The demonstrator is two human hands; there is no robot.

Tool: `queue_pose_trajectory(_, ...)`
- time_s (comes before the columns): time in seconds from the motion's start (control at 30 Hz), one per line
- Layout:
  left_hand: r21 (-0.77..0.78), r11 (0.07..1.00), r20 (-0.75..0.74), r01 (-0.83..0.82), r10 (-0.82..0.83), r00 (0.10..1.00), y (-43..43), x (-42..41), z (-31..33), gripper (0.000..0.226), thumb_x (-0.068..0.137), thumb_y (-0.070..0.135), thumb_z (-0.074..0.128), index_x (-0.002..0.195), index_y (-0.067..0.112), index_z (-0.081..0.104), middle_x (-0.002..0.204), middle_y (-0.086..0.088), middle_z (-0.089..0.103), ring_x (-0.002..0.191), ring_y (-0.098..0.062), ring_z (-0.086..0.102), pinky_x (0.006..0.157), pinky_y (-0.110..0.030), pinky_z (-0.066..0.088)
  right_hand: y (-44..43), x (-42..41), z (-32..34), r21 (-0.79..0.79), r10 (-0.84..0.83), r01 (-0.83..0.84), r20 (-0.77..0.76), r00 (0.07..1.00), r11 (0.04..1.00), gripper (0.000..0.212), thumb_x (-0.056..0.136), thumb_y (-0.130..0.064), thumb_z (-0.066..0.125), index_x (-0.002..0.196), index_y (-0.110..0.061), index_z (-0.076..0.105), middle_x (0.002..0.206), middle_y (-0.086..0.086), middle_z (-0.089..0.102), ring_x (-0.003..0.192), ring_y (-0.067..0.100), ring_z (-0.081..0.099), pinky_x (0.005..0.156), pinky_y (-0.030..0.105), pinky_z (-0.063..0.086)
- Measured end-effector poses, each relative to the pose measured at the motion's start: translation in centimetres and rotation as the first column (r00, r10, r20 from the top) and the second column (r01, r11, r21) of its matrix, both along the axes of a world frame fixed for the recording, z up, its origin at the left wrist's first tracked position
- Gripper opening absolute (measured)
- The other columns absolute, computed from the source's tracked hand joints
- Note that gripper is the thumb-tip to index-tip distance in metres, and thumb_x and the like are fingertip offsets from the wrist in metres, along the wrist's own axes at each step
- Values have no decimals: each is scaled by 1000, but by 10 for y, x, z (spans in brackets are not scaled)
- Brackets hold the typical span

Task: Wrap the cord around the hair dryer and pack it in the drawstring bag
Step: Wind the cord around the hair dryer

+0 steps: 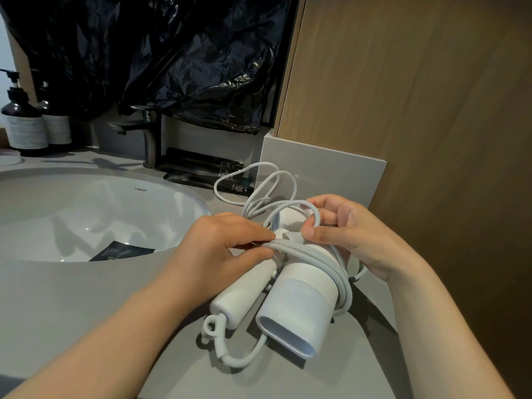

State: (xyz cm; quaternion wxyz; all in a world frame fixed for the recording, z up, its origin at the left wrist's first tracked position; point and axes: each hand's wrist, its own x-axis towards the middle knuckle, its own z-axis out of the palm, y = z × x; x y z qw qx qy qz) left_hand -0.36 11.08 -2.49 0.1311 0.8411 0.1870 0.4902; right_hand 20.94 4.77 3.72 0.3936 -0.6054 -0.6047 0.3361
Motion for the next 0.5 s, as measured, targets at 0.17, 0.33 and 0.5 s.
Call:
queue_pose_trajectory(0.17,-15,999,27,33,-33,999,1,-3,0,21,78,21,73,97,15,79,92,8,75,84,-2,69,76,-19,56,0,-1,-2,58,28,-31,47,999,998,36,85,-13,70,114,-31,59,88,-1,74,84,18,71,78,31,58)
queue_pose_trajectory(0.33,113,993,1,-44,44,999,-1,0,1,25,82,30,65,96,14,78,92,5,75,81,-6,67,73,-27,54,-5,-3,4,44,98,-105,138,986,993,20,77,-34,69,93,-28,78,91,-8,75,89,13,70,71,22,58)
queue_pose_trajectory(0.5,118,993,-20,-31,33,999,1,-2,0,22,81,27,67,95,13,79,91,5,76,80,-5,67,72,-24,54,-2,-9,2,79,77,-92,177,981,993,20,75,-35,70,92,-27,78,89,-6,75,87,15,70,74,28,60)
